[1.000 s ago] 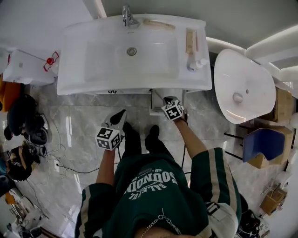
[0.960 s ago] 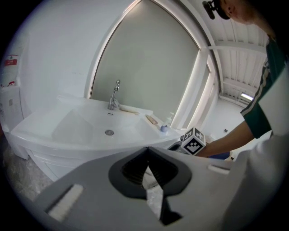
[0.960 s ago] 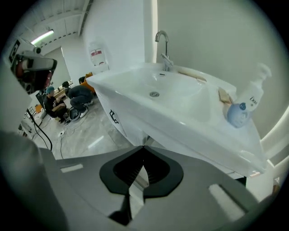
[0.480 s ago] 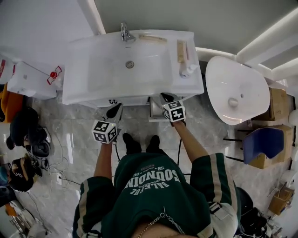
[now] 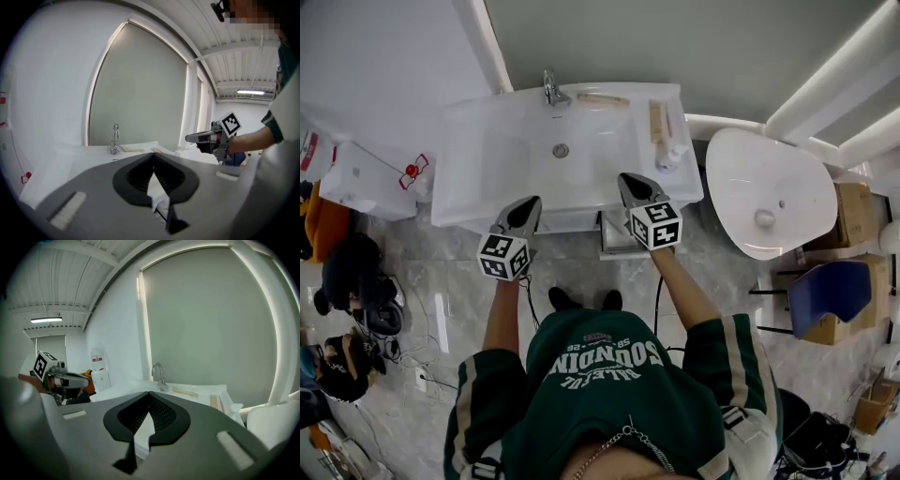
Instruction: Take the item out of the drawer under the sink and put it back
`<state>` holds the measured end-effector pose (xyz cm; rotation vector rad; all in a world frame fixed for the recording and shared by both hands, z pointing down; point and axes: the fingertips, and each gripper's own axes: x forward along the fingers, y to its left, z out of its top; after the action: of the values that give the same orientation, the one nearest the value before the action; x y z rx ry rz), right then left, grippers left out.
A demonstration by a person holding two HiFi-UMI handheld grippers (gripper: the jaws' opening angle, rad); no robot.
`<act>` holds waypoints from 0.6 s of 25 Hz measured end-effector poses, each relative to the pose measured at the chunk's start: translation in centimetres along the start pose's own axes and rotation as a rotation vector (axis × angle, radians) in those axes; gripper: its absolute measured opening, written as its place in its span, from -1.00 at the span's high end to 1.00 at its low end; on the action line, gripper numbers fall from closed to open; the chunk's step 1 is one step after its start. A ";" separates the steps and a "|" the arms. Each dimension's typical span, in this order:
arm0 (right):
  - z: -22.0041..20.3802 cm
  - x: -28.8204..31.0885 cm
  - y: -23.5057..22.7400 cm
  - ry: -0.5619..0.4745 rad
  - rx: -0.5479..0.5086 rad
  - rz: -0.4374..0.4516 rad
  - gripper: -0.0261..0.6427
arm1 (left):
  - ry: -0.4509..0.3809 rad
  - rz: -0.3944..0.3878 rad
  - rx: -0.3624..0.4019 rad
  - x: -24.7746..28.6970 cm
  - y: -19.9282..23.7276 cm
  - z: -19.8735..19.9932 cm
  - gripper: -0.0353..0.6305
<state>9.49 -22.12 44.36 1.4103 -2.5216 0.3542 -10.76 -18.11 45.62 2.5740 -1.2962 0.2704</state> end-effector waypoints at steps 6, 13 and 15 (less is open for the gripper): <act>5.3 -1.3 0.7 -0.125 -0.031 0.002 0.91 | -0.052 0.007 0.045 0.0 1.0 3.7 0.75; 5.9 -1.3 1.6 -0.161 -0.043 -0.003 0.91 | -0.063 0.023 0.032 -0.5 2.0 4.0 0.75; 5.6 -1.2 1.9 -0.153 -0.044 -0.003 0.91 | -0.062 0.021 0.029 -0.5 2.1 3.8 0.75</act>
<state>8.03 -22.04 38.55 1.4770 -2.6295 0.1948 -12.55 -20.03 42.18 2.6136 -1.3508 0.2164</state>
